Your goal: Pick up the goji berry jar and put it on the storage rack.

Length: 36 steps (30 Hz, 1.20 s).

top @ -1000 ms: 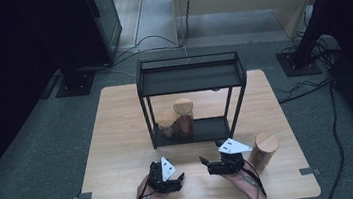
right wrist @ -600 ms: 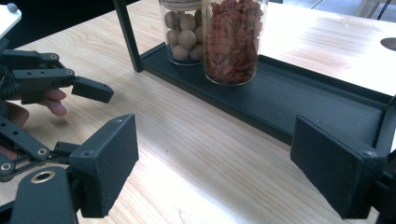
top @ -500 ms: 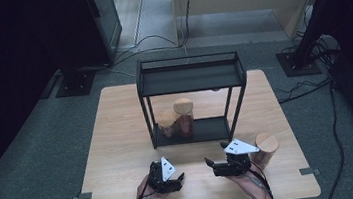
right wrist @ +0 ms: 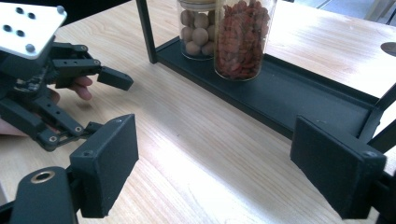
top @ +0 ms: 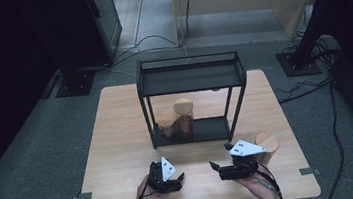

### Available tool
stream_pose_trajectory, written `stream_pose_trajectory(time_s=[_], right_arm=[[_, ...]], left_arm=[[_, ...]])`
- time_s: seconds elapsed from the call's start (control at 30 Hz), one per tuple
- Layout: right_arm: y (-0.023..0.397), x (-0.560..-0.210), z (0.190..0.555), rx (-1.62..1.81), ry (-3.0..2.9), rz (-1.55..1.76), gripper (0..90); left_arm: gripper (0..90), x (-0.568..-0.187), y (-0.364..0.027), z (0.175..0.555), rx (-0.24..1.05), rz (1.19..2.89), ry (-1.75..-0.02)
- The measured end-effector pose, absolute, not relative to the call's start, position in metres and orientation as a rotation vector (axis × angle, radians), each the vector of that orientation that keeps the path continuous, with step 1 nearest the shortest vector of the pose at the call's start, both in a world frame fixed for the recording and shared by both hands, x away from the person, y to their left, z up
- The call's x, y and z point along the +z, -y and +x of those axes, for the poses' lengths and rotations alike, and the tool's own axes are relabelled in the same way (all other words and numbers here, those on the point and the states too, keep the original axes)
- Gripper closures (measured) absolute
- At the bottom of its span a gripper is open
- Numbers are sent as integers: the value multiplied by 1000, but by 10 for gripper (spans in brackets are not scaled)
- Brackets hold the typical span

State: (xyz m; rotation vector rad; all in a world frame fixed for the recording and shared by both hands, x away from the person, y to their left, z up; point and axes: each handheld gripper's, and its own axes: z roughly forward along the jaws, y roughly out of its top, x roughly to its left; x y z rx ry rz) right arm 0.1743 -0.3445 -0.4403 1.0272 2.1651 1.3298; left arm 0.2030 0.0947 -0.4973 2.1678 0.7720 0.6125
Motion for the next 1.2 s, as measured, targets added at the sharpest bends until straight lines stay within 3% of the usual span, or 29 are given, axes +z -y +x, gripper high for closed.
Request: stream_pose_trajectory(time_s=[1.2], right_arm=[[385, -414, 165, 1336, -2227, 910, 151]], left_arm=[[217, -497, -95, 203, 614, 2168, -773]])
